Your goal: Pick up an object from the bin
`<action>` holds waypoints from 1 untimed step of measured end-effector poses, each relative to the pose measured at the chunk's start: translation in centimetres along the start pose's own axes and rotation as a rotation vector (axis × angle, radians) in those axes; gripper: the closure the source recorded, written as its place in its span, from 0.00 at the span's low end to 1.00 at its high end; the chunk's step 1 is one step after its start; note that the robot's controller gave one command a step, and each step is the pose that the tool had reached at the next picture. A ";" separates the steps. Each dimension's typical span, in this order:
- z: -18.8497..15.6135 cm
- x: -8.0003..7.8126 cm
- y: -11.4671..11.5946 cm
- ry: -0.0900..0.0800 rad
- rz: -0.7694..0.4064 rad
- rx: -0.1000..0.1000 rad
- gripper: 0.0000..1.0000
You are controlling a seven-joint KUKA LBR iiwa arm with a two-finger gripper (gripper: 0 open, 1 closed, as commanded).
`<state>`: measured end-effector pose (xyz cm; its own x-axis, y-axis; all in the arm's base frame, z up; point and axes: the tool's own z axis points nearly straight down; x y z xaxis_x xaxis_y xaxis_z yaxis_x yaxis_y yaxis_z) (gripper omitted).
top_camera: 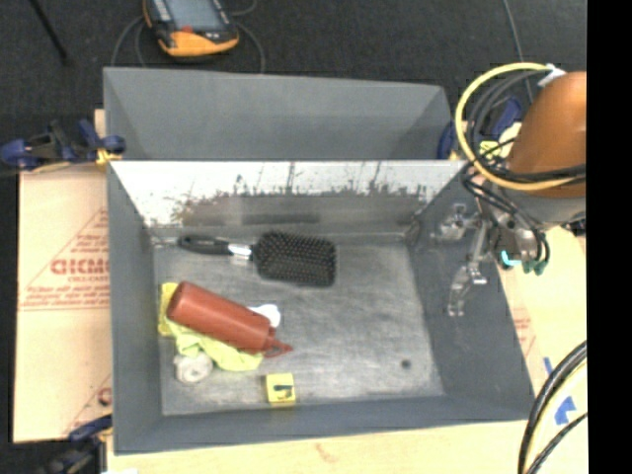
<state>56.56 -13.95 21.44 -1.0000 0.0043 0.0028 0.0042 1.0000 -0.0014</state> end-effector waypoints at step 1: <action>-0.4 -0.2 0.0 -0.007 -0.003 0.002 0.00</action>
Offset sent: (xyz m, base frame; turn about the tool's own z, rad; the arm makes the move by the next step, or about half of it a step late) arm 0.0583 0.0578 -0.1444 -0.0305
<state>56.73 -13.90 21.84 -1.0000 0.0009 -0.0045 0.0010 1.0000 -0.0029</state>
